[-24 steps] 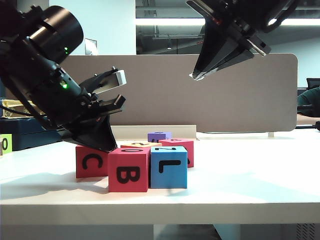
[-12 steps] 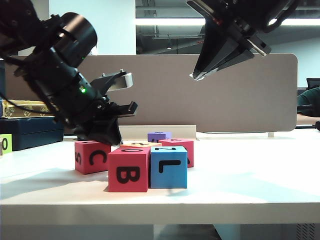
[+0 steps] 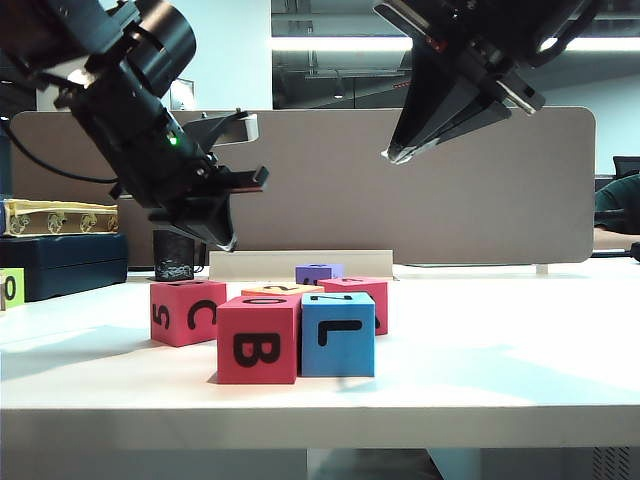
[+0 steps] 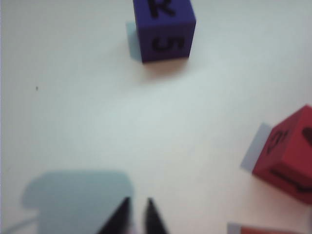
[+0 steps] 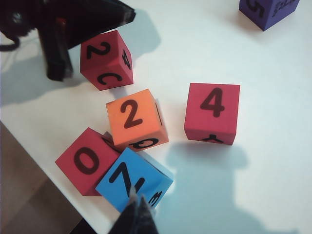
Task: Select the appropriate blocks from the scattered letter blocks on the table and arrange them in a row to spell out "2024".
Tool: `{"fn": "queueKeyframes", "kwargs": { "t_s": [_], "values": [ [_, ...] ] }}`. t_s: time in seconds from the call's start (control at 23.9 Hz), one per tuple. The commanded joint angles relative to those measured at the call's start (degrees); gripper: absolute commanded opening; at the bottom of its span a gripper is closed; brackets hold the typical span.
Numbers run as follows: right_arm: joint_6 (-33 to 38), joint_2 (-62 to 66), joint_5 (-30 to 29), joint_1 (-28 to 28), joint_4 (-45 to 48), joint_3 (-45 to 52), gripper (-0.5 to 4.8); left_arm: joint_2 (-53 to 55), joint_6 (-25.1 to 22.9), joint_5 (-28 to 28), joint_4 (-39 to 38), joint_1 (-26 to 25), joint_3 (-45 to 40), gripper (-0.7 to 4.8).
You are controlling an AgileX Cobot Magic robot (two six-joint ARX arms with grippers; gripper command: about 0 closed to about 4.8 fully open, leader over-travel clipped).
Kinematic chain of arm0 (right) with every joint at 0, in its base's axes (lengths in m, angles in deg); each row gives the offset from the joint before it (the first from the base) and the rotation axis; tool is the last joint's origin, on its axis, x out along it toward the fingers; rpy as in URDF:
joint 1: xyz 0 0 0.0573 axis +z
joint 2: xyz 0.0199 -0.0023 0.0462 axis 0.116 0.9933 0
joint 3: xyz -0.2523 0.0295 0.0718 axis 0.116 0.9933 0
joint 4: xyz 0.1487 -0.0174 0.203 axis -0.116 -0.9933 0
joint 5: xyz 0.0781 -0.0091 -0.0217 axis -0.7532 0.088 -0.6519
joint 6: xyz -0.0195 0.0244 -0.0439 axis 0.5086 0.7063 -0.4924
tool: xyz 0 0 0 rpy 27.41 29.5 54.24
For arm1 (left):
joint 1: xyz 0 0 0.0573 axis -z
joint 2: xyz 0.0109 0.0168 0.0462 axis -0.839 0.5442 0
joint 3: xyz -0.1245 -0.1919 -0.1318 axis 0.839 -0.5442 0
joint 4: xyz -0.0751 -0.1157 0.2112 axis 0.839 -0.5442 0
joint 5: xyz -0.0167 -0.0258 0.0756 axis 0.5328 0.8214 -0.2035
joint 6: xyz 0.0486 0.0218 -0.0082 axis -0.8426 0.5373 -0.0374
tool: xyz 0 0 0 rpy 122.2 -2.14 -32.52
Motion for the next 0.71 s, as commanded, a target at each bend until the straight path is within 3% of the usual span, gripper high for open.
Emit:
{"fn": "queueKeyframes", "kwargs": {
  "t_s": [0.04,0.08,0.25,0.29,0.33,0.5,0.71],
  "values": [
    [0.1,-0.2,-0.1,0.1,1.0,-0.1,-0.03,-0.5,-2.7,2.9,-13.6,-1.6,5.6,2.52],
    [0.1,-0.2,-0.1,0.1,1.2,-0.1,-0.04,-0.5,-3.1,3.9,-16.9,-1.8,7.2,3.32],
    [0.1,-0.2,-0.1,0.1,1.4,-0.1,-0.04,-0.5,-8.9,4.6,-24.1,-2.1,9.8,4.11],
    [0.1,-0.2,-0.1,0.1,1.4,-0.1,-0.03,-0.5,-10.6,5.4,-26.2,-2.1,9.9,4.64],
    [0.1,-0.2,-0.1,0.1,1.4,-0.1,-0.03,-0.5,-11.4,5.4,-27.2,-2.1,9.9,4.79],
    [0.0,-0.2,-0.1,0.1,1.4,-0.1,-0.03,-0.5,-14.2,5.2,-29.6,-2.1,9.9,4.79],
    [0.1,-0.2,-0.2,0.1,1.4,-0.1,-0.03,0.2,-14.2,4.8,-27.8,-2.9,9.9,4.79]
  ]
}}
